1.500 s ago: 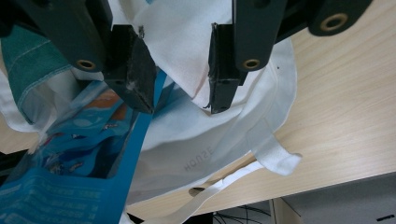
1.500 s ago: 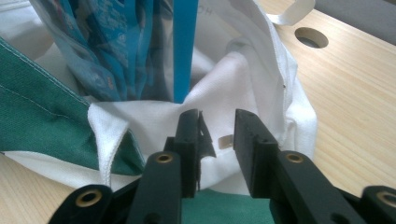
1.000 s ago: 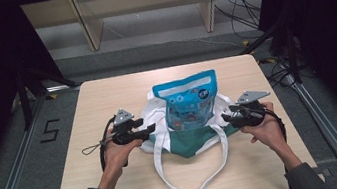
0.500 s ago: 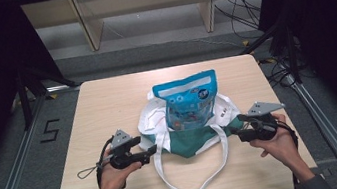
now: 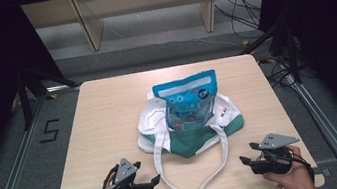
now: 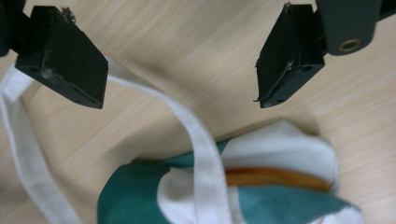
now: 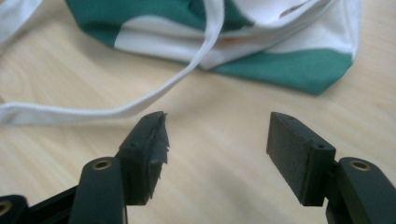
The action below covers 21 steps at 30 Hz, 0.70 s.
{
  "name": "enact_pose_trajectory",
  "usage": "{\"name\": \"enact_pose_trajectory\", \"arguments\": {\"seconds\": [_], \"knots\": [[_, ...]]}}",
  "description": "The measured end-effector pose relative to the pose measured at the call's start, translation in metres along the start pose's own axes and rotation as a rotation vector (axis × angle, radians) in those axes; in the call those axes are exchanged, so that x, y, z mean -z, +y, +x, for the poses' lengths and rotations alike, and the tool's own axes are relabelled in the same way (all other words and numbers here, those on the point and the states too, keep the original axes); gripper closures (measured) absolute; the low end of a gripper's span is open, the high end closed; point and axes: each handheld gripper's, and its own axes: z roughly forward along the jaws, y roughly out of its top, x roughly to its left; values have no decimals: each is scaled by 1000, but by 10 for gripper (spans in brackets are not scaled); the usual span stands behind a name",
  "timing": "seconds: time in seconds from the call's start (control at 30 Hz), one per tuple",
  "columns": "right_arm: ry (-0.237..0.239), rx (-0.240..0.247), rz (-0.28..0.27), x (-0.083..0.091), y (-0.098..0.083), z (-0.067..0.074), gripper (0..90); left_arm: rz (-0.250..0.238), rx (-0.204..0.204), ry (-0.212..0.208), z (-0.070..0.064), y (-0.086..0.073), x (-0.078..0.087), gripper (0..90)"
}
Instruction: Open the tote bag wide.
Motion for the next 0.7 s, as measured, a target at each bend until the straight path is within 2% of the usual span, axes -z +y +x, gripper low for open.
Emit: {"name": "enact_pose_trajectory", "arguments": {"seconds": [0.03,0.07,0.1,0.13,0.2,0.23,0.27,0.3,0.37,0.43,0.47,0.5,0.57,0.67,0.7], "knots": [[4,13,6,1,-2,2,373,22,31,0,-2,-4,1,154],[4,13,6,1,-2,2,373,22,31,0,-2,-4,1,156],[11,20,13,2,-6,6,369,81,7,-8,-2,-8,3,156],[13,11,25,3,-7,8,365,85,5,-15,-4,-10,2,156],[18,33,33,2,-11,8,365,90,-1,-15,-6,-12,2,156],[18,9,47,3,-12,9,364,97,-26,-15,-6,-11,3,156],[21,35,44,1,-13,7,364,102,-30,-22,-6,-11,3,156],[12,37,42,2,-13,7,364,83,-15,-23,-7,-11,1,156],[24,27,47,1,-13,8,362,97,-45,-18,-4,-10,0,155],[15,39,45,0,-13,7,359,102,-46,-9,-3,-10,-1,155],[13,44,48,0,-13,7,357,109,-25,-2,-3,-11,-2,155],[22,23,61,0,-13,9,352,107,-27,-5,-4,-10,-2,155],[27,35,60,-2,-14,8,349,111,-43,-8,-4,-10,-2,155],[25,39,61,-2,-14,7,346,103,-33,-15,-4,-10,-4,155],[13,25,66,-2,-14,8,340,121,-64,-6,-2,-10,-4,154]]}}
